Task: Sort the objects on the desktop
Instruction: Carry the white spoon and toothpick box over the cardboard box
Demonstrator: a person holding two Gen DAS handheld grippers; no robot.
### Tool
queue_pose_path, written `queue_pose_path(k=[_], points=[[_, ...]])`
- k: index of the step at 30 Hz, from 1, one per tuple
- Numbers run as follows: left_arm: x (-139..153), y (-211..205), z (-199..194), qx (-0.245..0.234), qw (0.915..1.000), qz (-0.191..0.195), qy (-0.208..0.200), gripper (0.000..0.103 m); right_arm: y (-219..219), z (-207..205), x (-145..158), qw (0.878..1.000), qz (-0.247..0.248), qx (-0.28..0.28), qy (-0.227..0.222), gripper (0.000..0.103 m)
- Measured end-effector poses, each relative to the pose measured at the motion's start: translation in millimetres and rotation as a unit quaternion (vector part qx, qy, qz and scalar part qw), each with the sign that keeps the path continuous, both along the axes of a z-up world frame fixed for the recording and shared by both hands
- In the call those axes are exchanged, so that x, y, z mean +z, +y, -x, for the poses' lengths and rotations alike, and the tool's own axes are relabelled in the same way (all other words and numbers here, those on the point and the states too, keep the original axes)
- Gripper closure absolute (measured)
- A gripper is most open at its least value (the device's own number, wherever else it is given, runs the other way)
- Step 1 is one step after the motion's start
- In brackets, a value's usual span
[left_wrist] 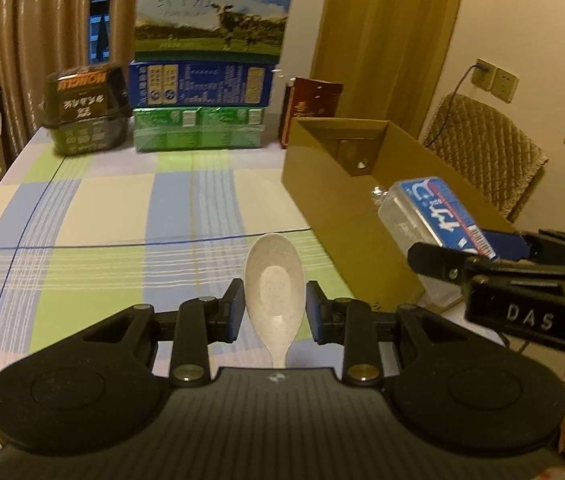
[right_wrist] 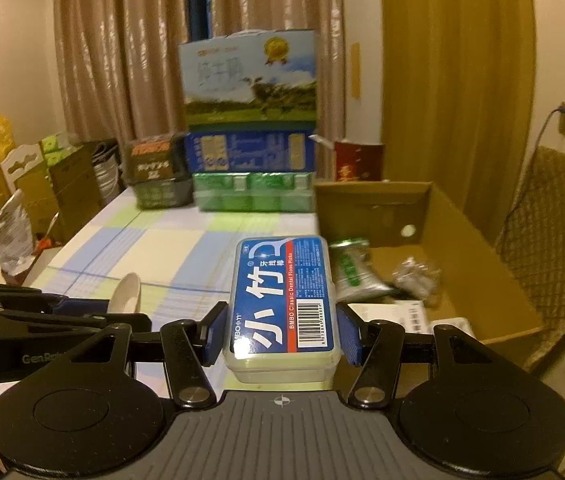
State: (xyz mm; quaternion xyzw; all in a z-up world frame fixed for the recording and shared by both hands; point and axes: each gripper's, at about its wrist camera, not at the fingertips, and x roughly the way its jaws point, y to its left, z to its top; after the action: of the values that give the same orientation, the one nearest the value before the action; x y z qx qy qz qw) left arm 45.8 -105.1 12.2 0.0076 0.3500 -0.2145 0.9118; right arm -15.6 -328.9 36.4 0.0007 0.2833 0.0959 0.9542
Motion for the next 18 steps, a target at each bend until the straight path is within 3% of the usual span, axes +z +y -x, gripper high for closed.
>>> queue_pose_path(k=[18], points=[[28.9, -97.2, -2.2, -0.064, 0.9979, 0.011, -0.003, 0.076, -109.2, -8.8, 27.5, 0.997, 0.014, -0.079, -0.022, 0.05]])
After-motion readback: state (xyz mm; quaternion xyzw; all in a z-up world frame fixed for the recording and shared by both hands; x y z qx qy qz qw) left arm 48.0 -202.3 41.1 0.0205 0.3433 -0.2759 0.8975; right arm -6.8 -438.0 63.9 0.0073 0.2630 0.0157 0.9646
